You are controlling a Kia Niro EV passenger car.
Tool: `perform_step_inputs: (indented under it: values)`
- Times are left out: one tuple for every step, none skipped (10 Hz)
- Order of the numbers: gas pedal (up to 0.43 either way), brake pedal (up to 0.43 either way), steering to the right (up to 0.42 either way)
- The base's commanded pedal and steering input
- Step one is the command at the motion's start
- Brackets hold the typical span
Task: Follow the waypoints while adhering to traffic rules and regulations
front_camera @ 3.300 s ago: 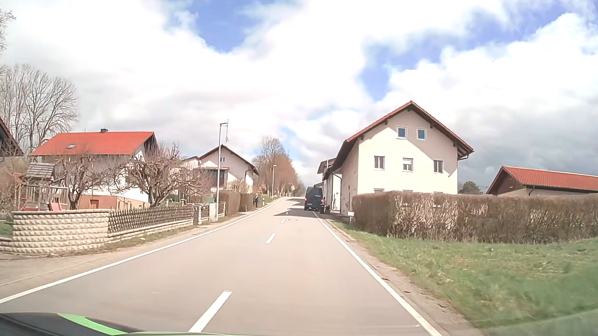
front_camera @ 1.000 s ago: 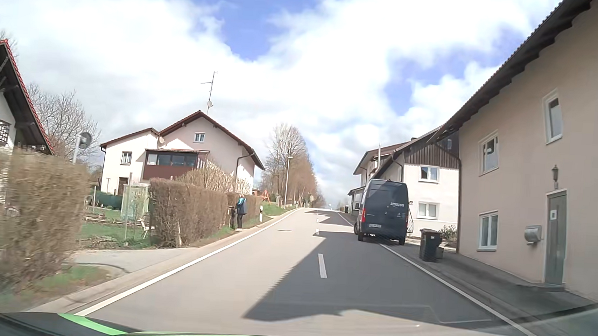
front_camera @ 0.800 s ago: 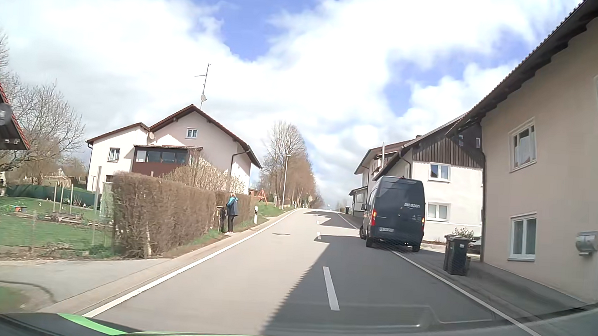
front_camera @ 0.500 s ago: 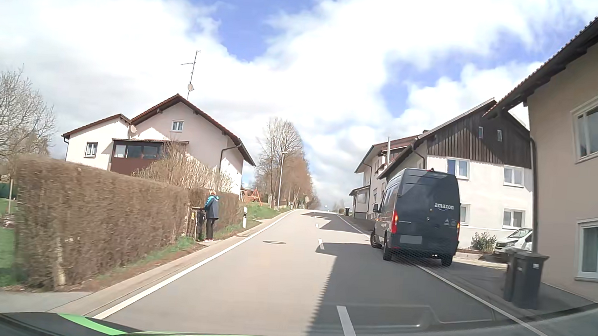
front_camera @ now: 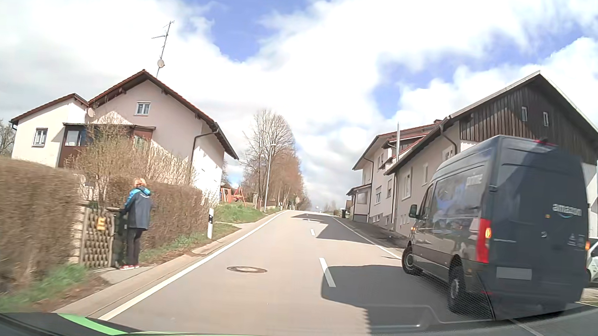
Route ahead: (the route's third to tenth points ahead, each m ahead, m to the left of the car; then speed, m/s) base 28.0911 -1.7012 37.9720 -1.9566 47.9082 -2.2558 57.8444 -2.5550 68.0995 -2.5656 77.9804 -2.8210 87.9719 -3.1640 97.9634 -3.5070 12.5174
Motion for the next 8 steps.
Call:
perform_step_inputs:
  values:
    - [0.248, 0.0, 0.02]
    - [0.248, 0.0, 0.02]
    - [0.26, 0.0, 0.02]
    - [0.268, 0.0, 0.019]
    - [0.268, 0.0, 0.018]
    - [0.268, 0.0, 0.018]
    - [0.28, 0.0, 0.017]
    - [0.287, 0.0, 0.016]
